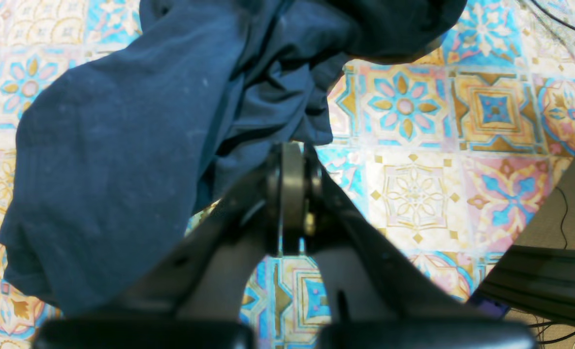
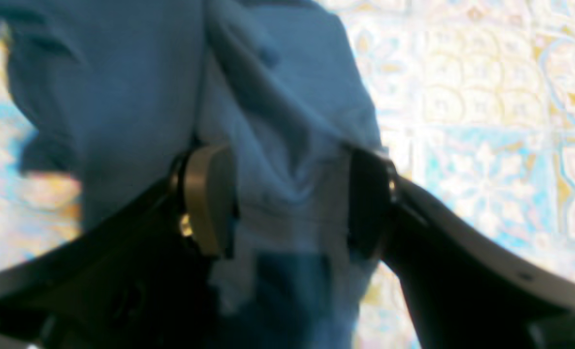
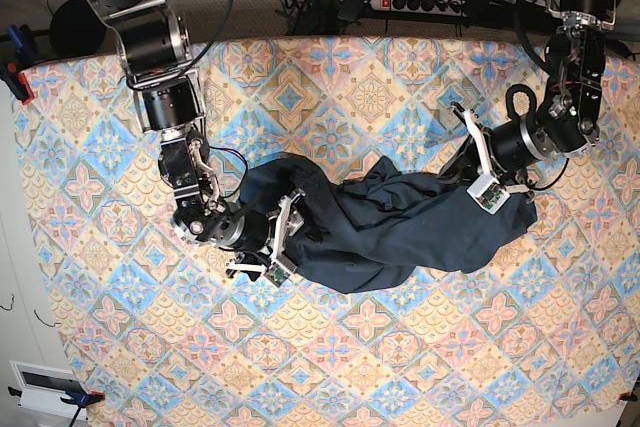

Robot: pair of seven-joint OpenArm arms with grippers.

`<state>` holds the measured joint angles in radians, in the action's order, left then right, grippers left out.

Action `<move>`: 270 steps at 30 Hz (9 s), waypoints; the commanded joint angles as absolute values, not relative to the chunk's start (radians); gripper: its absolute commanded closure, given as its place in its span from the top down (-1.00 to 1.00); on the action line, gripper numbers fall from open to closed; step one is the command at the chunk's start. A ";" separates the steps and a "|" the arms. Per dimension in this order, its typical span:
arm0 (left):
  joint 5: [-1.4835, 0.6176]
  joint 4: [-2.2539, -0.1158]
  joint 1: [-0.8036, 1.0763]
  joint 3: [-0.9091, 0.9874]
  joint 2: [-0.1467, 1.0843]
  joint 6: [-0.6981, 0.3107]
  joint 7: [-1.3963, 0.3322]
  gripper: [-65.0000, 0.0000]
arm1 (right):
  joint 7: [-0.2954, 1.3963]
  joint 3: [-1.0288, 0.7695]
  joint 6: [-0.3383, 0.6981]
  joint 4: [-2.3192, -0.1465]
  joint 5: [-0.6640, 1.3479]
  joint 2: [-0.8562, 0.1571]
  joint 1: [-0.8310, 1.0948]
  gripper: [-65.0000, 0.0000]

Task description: Layout the t-shirt on the table in an organized manner, then fold the t-shirt properly

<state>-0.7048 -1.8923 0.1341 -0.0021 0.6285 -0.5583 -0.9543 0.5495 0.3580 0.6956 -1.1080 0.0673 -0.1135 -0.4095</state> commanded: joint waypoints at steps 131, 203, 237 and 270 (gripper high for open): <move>-1.044 -1.713 0.133 0.211 0.788 -0.420 -0.816 -1.00 | 0.762 -0.338 0.698 -1.910 0.410 -0.343 0.205 -0.98; -0.816 -1.718 0.251 0.265 0.599 -0.415 -0.796 -0.05 | 0.601 0.278 0.698 -1.675 -0.130 -0.340 -0.077 -0.77; -0.809 -1.718 0.208 0.084 0.527 -0.417 -0.826 -0.05 | 0.685 -0.501 0.698 -1.992 0.495 -0.346 0.177 -0.98; -0.848 -1.719 0.179 -0.013 0.292 -0.412 -0.832 -1.00 | 0.682 -0.476 0.698 -1.979 0.441 -0.344 0.137 -0.98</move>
